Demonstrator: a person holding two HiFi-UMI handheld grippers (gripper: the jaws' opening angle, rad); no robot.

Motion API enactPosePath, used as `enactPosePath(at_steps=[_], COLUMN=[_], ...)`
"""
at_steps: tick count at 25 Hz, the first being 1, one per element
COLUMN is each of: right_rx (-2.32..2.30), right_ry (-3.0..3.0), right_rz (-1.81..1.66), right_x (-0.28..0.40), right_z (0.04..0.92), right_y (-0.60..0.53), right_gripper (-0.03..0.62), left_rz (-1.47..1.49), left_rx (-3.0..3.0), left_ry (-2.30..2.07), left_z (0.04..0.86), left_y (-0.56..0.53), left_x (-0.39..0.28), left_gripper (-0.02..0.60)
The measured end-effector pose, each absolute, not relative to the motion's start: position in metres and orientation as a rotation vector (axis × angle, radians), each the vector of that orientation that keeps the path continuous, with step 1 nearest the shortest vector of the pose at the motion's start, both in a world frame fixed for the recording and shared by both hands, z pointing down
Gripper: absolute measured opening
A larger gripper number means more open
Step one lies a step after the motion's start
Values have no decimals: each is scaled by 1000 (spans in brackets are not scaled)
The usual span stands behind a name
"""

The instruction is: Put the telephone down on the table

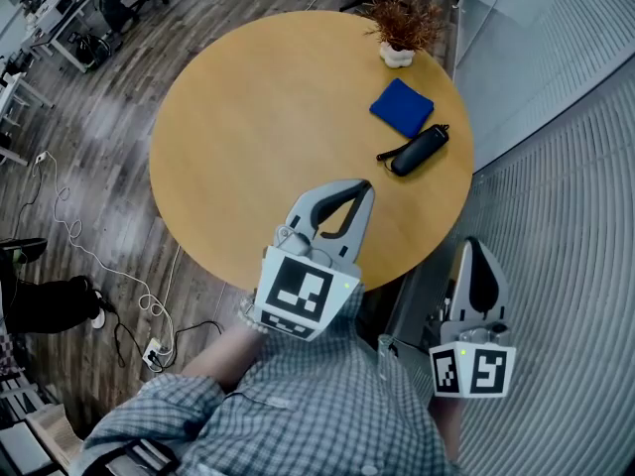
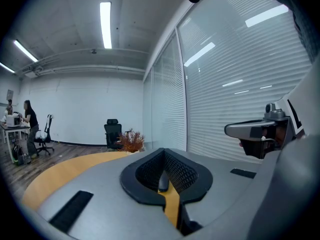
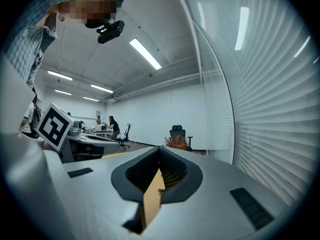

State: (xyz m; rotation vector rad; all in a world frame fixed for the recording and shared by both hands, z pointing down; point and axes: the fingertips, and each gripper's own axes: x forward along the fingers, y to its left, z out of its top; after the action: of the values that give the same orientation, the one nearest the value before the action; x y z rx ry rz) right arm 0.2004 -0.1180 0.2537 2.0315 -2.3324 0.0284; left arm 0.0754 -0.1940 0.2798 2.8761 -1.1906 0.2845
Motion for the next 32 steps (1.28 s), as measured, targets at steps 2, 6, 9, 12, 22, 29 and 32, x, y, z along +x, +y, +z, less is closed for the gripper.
enactPosePath(at_steps=[2, 6, 9, 12, 22, 29, 32], right_rx=[2037, 2046, 2046, 2046, 2044, 2035, 2030], right_ry=[-2328, -2320, -2315, -2314, -2303, -2301, -2302], right_rz=[31, 33, 38, 41, 43, 40, 41], right_x=[202, 206, 206, 206, 205, 203, 202], right_z=[255, 256, 256, 257, 259, 259, 260], right_y=[-118, -119, -118, -118, -118, -120, -121], right_gripper=[6, 6, 6, 6, 6, 6, 6], left_rz=[288, 294, 299, 299, 302, 297, 301], left_rx=[2879, 2883, 2885, 2884, 2879, 2873, 2870], left_ry=[-1185, -1172, -1159, -1154, -1142, -1142, -1143], left_z=[281, 282, 283, 283, 287, 288, 290], left_y=[-195, -196, -195, -196, -197, -199, -200], left_x=[77, 81, 83, 85, 84, 83, 82], left_gripper=[8, 8, 8, 8, 8, 8, 8])
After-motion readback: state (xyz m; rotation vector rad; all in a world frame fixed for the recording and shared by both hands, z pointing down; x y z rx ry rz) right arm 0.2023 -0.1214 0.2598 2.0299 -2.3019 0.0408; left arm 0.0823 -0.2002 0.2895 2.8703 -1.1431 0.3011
